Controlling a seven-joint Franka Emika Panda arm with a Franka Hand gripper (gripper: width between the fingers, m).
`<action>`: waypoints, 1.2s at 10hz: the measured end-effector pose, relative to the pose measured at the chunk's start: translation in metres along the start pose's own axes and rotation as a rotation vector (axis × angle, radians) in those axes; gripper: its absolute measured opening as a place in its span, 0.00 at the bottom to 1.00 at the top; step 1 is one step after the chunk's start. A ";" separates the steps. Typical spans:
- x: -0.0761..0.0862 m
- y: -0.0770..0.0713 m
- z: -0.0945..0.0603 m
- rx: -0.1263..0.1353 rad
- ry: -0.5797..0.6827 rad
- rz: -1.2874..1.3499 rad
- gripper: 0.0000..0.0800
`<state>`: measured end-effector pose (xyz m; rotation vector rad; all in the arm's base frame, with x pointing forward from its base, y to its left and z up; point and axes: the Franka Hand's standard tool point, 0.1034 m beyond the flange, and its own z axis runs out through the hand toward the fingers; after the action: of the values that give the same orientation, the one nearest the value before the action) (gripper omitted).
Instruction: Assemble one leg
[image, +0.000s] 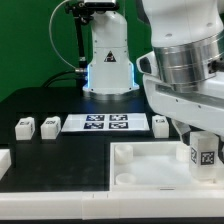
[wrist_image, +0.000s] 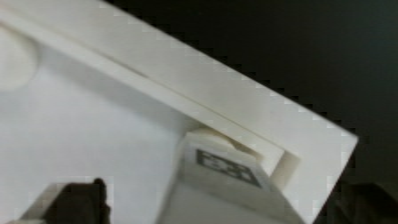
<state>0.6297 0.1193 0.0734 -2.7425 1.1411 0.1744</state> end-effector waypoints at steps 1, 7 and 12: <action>-0.001 -0.003 0.000 -0.003 0.017 -0.129 0.81; -0.003 -0.001 0.005 -0.075 0.052 -0.912 0.81; 0.001 0.002 0.006 -0.065 0.060 -0.654 0.37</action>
Offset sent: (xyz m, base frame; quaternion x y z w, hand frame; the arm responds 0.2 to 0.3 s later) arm 0.0000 0.0000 0.0000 0.0000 0.0000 -0.2667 0.9638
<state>0.6286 0.1185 0.0673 -3.0207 0.2032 0.0416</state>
